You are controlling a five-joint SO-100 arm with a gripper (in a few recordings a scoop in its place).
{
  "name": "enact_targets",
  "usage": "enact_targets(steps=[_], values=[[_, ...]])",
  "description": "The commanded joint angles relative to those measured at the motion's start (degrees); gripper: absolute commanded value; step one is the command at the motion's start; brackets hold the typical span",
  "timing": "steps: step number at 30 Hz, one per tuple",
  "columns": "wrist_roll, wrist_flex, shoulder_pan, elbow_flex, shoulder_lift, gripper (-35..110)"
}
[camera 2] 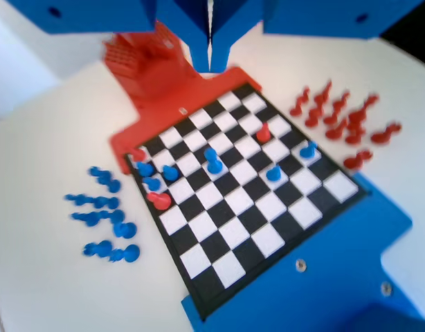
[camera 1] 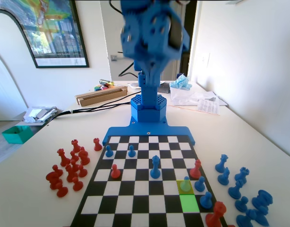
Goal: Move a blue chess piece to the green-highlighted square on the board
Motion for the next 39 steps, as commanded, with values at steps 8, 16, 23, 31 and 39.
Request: enact_targets(steps=[8,16,23,31,39], values=[[7.7,-7.9,1.3,-6.2,-17.1,1],[11.9,-13.0,-1.5,-9.6,-27.3,1],[14.0,-15.1,-4.8,-13.5,-35.7,1],[14.5,-18.2,-9.8,-13.3,-39.5,3],[13.1,-21.5,-12.5,-12.7,-41.8,8]])
